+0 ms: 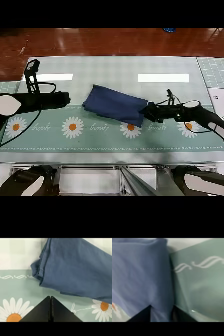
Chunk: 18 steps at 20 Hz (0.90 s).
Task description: Fold the shirts.
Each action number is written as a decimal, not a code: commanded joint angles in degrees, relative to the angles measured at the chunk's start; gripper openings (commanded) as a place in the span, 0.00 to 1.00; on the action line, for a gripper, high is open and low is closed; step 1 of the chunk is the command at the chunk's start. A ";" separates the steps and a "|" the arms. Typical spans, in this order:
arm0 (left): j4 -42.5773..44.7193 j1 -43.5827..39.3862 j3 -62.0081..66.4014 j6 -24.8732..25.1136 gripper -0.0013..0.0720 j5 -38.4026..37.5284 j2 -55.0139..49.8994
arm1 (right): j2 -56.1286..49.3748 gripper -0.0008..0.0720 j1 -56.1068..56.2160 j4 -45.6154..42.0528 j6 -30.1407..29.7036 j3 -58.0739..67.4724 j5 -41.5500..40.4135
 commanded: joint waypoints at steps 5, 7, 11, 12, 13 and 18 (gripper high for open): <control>-1.14 -0.04 0.00 0.07 0.04 0.04 -2.12 | -6.95 0.04 9.97 -6.03 0.04 24.65 5.51; -1.27 -0.04 0.00 0.04 0.04 0.94 -3.04 | -6.95 0.04 10.86 -16.39 6.99 35.74 7.52; -6.34 -0.07 0.00 1.68 0.04 3.30 -3.43 | -7.61 0.04 8.74 -25.22 15.13 52.43 13.33; -6.54 -0.07 0.00 1.79 0.04 4.09 -3.43 | -7.58 0.04 7.43 -27.06 16.63 55.65 15.06; -6.51 -0.04 0.00 1.79 0.04 4.24 -3.43 | -7.58 0.04 5.51 -28.35 17.77 59.04 17.68; -6.49 -0.04 0.00 2.08 0.04 3.98 -3.43 | -6.23 0.04 -7.78 -30.05 21.62 70.05 30.62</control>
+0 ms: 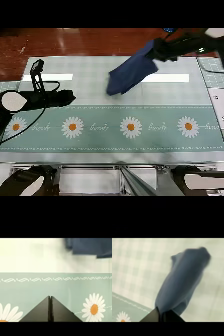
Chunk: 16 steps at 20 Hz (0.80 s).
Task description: Fold the shirts.
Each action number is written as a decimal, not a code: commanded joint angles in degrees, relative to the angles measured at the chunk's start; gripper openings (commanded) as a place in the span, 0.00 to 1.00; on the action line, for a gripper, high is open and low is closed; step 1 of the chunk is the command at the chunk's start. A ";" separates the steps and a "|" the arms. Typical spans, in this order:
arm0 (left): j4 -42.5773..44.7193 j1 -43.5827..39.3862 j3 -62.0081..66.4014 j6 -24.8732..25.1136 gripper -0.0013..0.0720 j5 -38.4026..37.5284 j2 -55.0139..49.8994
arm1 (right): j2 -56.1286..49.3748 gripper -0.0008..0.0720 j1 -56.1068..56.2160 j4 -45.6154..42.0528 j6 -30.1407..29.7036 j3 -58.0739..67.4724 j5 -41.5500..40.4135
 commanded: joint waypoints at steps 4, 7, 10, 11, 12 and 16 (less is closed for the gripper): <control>-0.44 -0.02 0.00 0.85 0.04 0.48 -0.04 | 4.68 0.04 -19.74 -0.55 7.58 7.85 12.20; -0.44 -0.04 0.00 0.85 0.04 0.87 -0.04 | 7.48 0.04 -29.11 0.20 9.60 7.85 16.33; -0.46 -0.04 0.00 0.85 0.04 0.92 -0.04 | 10.38 0.04 -37.11 -2.91 10.58 7.85 23.12; -0.44 -0.04 0.00 0.85 0.04 1.01 -0.04 | 11.45 0.04 -38.99 -5.64 10.88 7.58 25.44; -0.46 -0.04 0.00 0.85 0.04 1.53 -0.04 | 12.90 0.04 -40.81 -9.09 11.13 6.60 27.47; -0.46 -1.36 0.00 0.83 0.04 5.14 -0.07 | 21.09 0.04 -48.87 -16.02 10.23 -5.38 30.84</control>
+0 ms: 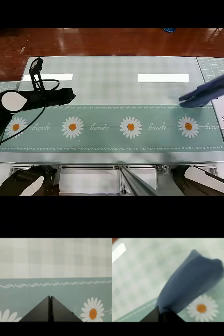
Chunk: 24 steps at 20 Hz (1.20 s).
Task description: Fold the shirts.
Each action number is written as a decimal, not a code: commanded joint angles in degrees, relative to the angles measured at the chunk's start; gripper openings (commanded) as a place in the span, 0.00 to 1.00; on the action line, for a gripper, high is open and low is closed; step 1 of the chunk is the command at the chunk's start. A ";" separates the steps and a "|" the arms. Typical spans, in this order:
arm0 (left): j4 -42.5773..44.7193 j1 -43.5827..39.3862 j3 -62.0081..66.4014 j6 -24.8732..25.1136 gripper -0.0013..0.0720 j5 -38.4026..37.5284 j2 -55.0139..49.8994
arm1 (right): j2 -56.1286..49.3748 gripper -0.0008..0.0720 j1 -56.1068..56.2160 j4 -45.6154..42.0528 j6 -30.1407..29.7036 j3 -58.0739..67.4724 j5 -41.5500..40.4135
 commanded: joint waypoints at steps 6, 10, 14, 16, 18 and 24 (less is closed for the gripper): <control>0.02 -4.04 0.00 0.00 0.04 4.72 -0.35 | 20.52 0.04 -23.17 -19.26 -0.74 -34.53 4.46; 0.04 -5.11 0.00 2.43 0.04 4.79 -0.42 | 26.36 0.06 -22.97 -35.54 0.98 -48.22 4.15; 0.07 -5.05 0.02 7.39 0.04 6.69 -0.42 | 24.68 0.57 -18.21 -41.94 2.03 -51.65 2.71; 0.11 -3.61 1.05 7.41 0.04 9.31 -0.48 | 22.40 0.56 -16.33 -39.54 1.46 -49.99 0.13; 0.09 0.42 5.88 7.69 0.04 8.68 -1.44 | 17.90 0.37 -13.68 -31.56 0.28 -43.58 -2.05; 1.99 4.37 30.58 9.73 0.04 2.99 -11.82 | 0.46 0.04 17.77 0.70 -6.12 -18.40 -15.93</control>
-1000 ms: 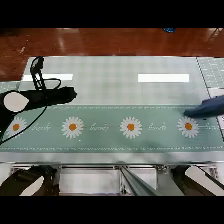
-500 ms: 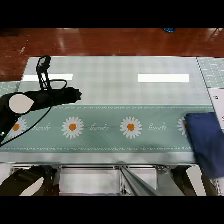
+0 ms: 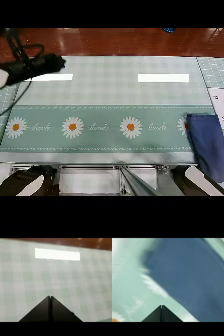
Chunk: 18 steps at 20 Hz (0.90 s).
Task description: Fold the shirts.
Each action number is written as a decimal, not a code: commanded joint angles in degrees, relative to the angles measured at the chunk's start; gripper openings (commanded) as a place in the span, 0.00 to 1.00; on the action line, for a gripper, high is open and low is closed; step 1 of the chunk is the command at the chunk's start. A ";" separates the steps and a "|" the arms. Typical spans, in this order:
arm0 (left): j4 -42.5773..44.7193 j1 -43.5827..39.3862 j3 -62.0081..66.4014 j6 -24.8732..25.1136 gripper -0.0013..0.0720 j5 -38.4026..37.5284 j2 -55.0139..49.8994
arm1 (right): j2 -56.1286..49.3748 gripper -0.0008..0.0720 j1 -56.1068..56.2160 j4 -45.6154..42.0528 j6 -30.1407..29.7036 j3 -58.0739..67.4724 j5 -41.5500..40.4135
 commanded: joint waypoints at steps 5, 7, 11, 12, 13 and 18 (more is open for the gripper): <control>16.48 -0.39 9.25 -11.13 0.04 -16.28 -16.70 | -19.74 0.04 44.87 -19.47 9.11 17.00 -13.31; 15.10 0.79 7.43 -10.27 0.04 -19.69 -17.73 | -23.15 0.04 47.36 -23.50 8.26 17.00 -10.23; 14.69 0.72 8.85 -9.38 0.04 -18.97 -17.59 | -23.17 0.04 47.34 -22.73 8.17 17.03 -11.80; 14.69 0.72 8.83 -9.38 0.04 -19.80 -17.62 | -23.02 0.04 47.34 -22.60 8.20 17.00 -11.50; 14.67 0.72 8.83 -9.40 0.04 -20.04 -17.81 | -22.99 0.04 47.34 -22.62 8.17 17.03 -11.67; 14.67 0.72 8.83 -9.40 0.04 -19.71 -18.38 | -22.99 0.04 47.34 -22.62 8.17 17.00 -11.80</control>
